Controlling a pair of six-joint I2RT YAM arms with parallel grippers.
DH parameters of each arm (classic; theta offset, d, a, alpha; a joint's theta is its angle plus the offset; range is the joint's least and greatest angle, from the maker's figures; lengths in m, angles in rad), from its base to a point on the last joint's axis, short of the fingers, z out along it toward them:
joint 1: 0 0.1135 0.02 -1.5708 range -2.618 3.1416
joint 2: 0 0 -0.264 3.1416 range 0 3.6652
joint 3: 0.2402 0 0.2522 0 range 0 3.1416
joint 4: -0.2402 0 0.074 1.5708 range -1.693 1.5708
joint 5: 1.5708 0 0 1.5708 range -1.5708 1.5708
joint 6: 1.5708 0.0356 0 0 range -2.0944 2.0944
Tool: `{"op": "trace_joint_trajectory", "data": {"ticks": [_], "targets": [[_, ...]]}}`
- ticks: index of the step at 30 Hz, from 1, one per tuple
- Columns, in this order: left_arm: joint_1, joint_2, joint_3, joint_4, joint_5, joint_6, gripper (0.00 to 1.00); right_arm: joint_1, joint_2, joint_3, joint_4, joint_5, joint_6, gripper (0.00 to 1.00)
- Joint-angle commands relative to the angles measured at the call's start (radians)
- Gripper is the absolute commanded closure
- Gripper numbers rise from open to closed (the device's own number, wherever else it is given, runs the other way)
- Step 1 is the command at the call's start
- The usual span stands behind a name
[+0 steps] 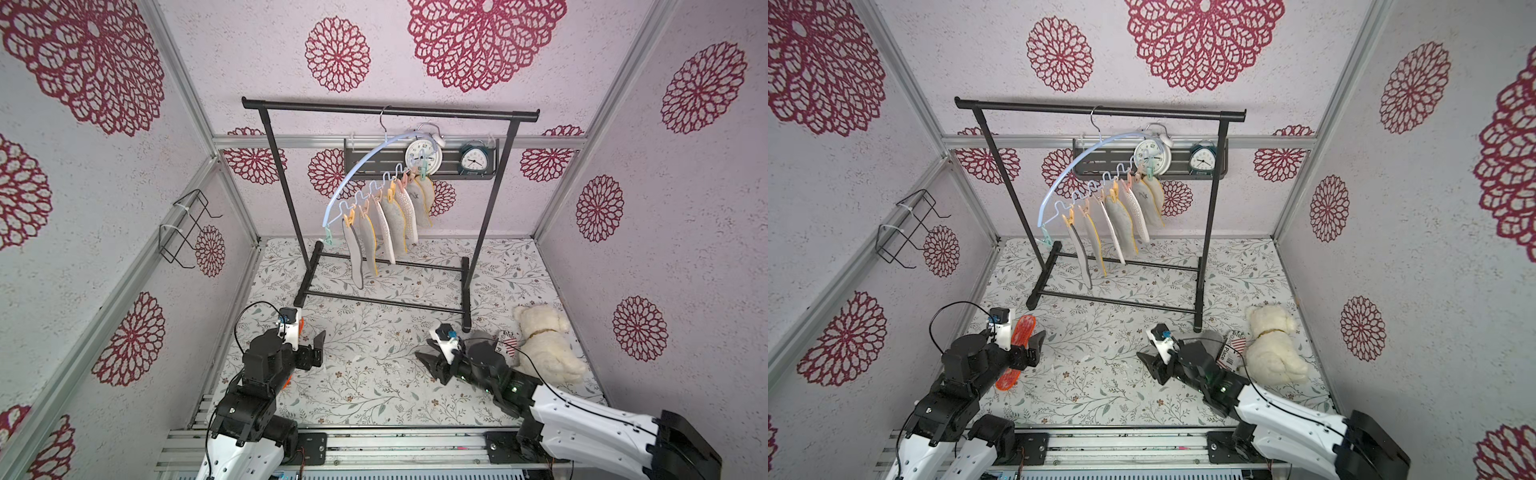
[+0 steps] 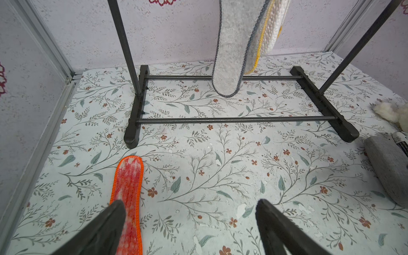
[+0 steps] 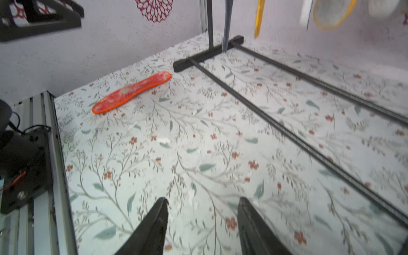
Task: Take the shoe insoles off the hanger
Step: Remove the insole from the hanger.
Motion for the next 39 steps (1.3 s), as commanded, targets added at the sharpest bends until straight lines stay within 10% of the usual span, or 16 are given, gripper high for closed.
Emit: {"op": "trace_joint_trajectory", "data": {"ticks": [1, 10, 24, 33, 39], "targets": [[0.0, -0.007, 0.027, -0.002, -0.005, -0.009, 0.05, -0.026, 0.156, 0.214, 0.154, -0.086, -0.081, 0.46], [-0.003, -0.021, 0.022, -0.002, 0.007, -0.004, 0.05, -0.021, 0.567, 0.754, 0.11, -0.084, -0.069, 0.48], [-0.004, -0.029, 0.024, -0.008, 0.004, -0.002, 0.05, -0.038, 0.854, 1.142, 0.015, 0.076, -0.115, 0.43], [-0.004, -0.024, 0.024, -0.01, 0.006, -0.002, 0.05, -0.052, 0.942, 1.256, -0.035, 0.172, -0.114, 0.45], [-0.004, -0.022, 0.024, -0.008, 0.008, -0.003, 0.05, -0.076, 0.861, 1.099, 0.109, -0.064, -0.142, 0.47]]}}
